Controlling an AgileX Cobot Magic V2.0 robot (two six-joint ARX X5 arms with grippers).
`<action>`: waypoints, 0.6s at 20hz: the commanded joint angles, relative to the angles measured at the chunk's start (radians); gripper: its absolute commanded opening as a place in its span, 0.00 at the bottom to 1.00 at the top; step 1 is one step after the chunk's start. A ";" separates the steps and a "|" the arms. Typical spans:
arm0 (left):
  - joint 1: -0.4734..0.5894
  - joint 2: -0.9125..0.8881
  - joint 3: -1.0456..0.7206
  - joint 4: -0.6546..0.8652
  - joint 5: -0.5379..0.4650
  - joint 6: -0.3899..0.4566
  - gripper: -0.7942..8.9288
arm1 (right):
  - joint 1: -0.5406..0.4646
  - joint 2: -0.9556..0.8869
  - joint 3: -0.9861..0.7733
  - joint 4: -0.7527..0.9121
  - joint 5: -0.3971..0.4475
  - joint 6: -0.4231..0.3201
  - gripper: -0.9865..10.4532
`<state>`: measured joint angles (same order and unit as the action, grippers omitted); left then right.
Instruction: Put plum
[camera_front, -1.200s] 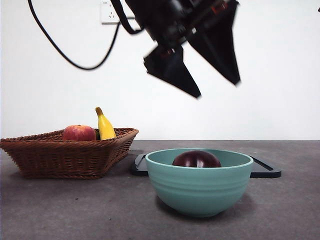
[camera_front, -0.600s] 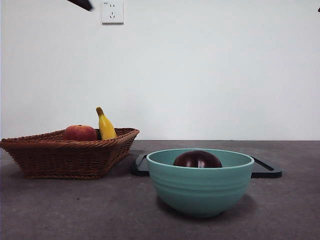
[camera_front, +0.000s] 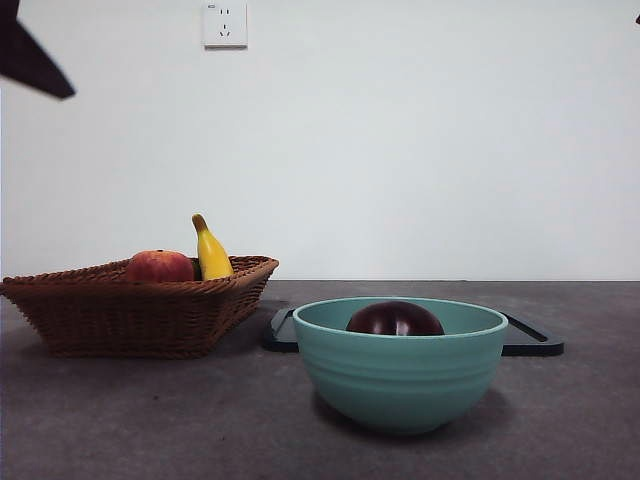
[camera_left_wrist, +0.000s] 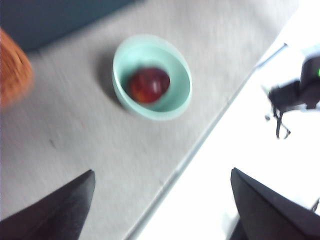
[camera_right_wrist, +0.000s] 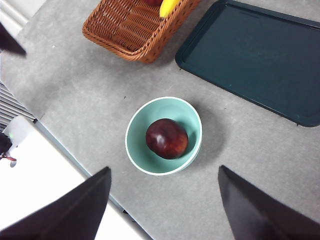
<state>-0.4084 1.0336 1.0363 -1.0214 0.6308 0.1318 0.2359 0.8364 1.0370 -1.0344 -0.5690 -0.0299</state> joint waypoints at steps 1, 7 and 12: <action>-0.004 0.003 -0.007 0.006 0.008 0.018 0.53 | 0.005 0.006 0.019 0.008 0.001 -0.008 0.38; -0.004 0.003 -0.007 0.018 0.010 0.017 0.53 | 0.005 0.006 0.018 -0.010 0.000 0.002 0.38; -0.004 0.003 -0.007 0.022 0.021 0.017 0.53 | 0.050 0.074 0.007 -0.001 0.002 0.053 0.38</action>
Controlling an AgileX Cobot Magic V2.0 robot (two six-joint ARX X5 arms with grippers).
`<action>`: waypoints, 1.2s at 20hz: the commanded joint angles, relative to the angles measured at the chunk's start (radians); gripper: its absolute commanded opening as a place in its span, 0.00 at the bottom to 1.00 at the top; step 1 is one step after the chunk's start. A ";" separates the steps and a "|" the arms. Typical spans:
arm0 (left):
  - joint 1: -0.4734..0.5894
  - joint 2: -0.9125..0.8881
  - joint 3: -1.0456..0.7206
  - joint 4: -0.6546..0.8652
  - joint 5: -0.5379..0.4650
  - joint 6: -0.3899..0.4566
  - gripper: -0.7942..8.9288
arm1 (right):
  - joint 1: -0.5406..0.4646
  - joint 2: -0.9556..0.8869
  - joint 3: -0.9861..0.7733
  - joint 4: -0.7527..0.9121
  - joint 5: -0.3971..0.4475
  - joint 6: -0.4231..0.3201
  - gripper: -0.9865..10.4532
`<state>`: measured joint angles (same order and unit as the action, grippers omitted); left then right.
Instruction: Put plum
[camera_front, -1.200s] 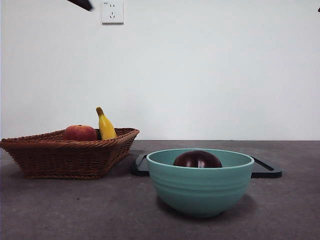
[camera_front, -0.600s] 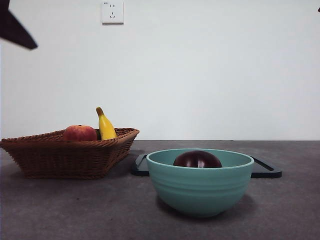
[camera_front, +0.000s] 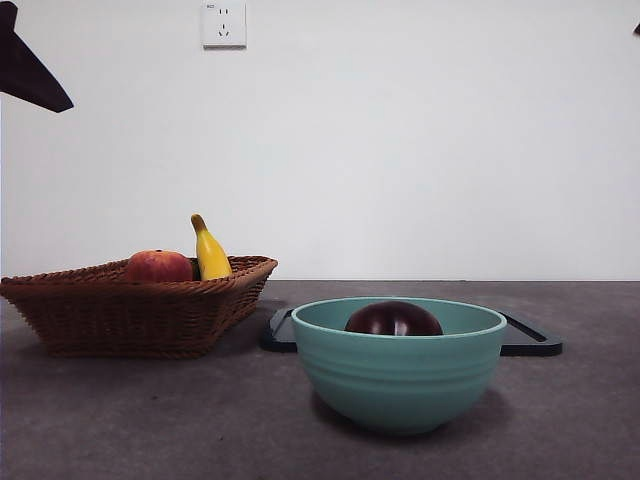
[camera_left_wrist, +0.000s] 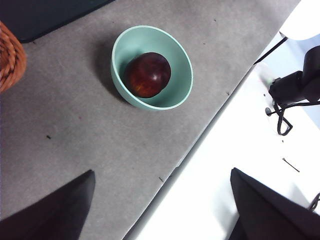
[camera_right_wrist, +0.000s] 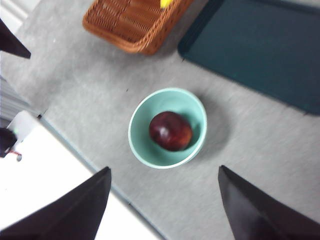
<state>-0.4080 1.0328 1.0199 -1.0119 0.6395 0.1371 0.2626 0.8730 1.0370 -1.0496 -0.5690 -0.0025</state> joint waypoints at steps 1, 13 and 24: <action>-0.005 0.004 0.009 0.014 0.012 0.012 0.53 | 0.044 0.065 -0.003 0.027 0.011 0.034 0.38; -0.005 0.004 0.009 0.020 0.012 0.012 0.53 | 0.245 0.356 -0.229 0.476 0.229 0.157 0.38; -0.005 0.004 0.009 0.027 0.012 0.012 0.53 | 0.300 0.558 -0.232 0.649 0.338 0.156 0.22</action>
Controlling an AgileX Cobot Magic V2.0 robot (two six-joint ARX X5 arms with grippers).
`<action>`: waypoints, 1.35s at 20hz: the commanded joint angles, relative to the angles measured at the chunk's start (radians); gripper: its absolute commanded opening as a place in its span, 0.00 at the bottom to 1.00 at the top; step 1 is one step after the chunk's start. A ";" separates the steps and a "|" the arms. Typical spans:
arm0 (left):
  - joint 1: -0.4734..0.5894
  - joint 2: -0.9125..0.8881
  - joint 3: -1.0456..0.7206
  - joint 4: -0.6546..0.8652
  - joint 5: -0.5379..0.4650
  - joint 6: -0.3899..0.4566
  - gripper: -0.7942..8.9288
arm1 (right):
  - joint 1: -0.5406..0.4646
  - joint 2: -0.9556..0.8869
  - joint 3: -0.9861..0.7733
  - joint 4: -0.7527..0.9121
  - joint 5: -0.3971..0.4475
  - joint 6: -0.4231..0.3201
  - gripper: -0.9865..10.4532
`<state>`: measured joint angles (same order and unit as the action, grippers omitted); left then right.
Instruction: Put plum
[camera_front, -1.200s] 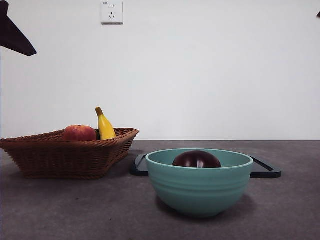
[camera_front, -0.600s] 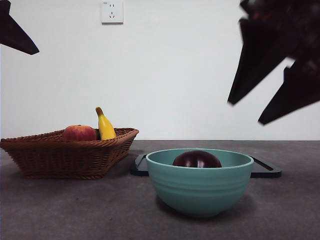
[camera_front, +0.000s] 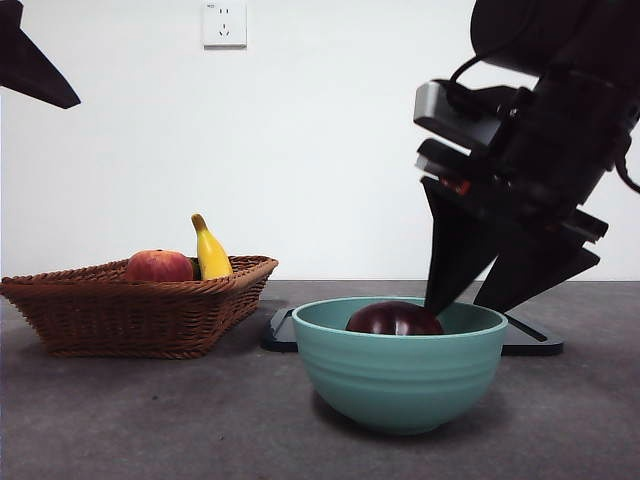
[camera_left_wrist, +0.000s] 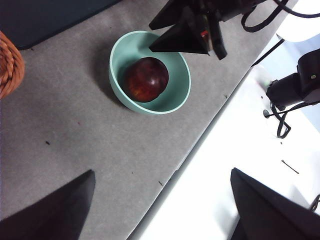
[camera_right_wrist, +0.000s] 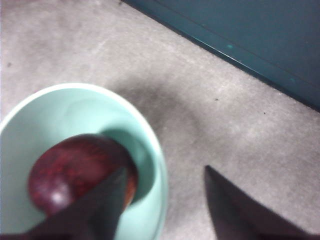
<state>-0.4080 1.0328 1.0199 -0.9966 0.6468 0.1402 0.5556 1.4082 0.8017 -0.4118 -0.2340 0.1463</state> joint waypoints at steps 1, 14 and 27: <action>-0.005 0.004 0.009 0.014 0.005 0.009 0.53 | 0.007 0.030 0.004 0.014 0.003 0.008 0.21; -0.005 0.004 0.009 0.025 0.005 0.008 0.53 | 0.017 0.041 0.010 0.023 -0.001 0.008 0.10; -0.005 0.004 0.009 0.026 0.005 0.009 0.53 | -0.085 0.049 0.232 -0.030 0.026 0.015 0.10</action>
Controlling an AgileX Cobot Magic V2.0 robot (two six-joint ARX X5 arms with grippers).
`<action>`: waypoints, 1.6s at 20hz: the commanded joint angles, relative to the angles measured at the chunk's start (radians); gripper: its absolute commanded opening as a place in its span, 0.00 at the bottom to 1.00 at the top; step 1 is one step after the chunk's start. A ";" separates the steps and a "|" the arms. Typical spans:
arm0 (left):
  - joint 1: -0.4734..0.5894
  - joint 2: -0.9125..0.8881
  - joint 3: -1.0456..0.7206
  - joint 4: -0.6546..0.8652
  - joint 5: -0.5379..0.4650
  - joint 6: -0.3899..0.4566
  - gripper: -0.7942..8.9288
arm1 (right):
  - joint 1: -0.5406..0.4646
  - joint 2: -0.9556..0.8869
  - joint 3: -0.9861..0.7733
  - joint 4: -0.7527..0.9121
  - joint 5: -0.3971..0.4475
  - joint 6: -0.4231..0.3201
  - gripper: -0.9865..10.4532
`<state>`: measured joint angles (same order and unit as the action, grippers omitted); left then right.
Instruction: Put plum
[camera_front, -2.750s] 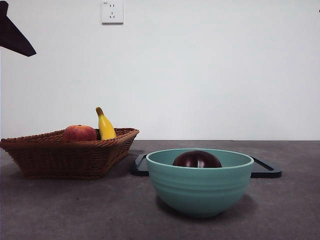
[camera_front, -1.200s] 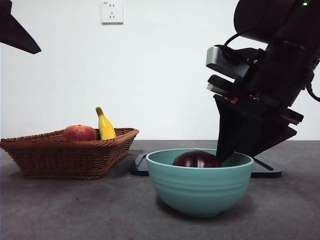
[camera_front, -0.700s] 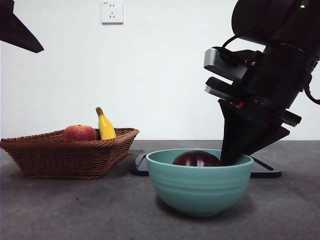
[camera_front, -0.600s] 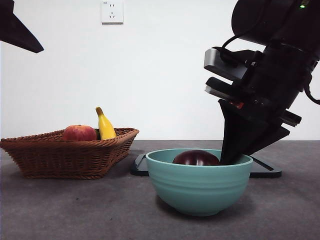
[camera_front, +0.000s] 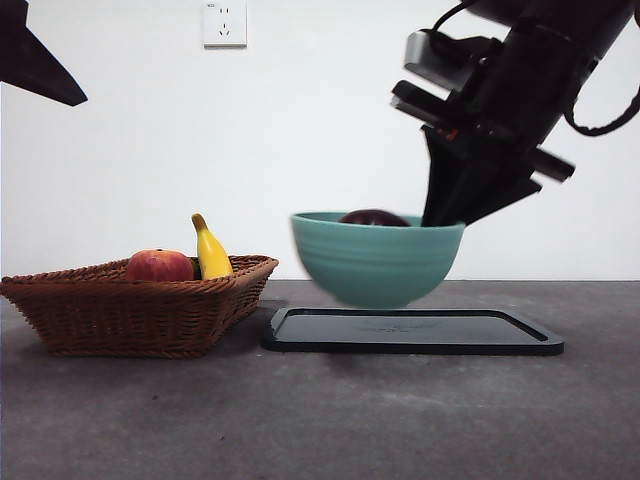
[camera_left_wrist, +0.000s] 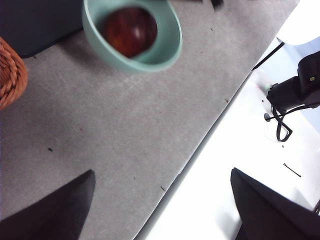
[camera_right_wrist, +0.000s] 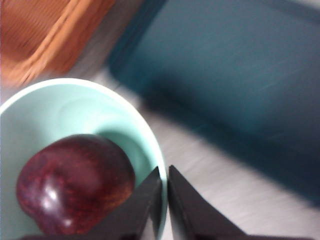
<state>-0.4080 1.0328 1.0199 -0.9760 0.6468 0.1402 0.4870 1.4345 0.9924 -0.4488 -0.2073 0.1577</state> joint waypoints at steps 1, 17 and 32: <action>-0.005 0.004 0.009 0.005 0.005 0.009 0.53 | -0.042 0.037 0.068 0.006 0.000 -0.010 0.10; -0.005 0.004 0.009 0.004 0.005 0.008 0.53 | -0.165 0.448 0.359 0.025 -0.001 -0.039 0.10; -0.005 0.004 0.009 0.004 0.005 0.008 0.53 | -0.172 0.399 0.367 -0.010 0.004 -0.011 0.27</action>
<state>-0.4080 1.0328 1.0199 -0.9764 0.6472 0.1402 0.3126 1.8439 1.3308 -0.4671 -0.2058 0.1364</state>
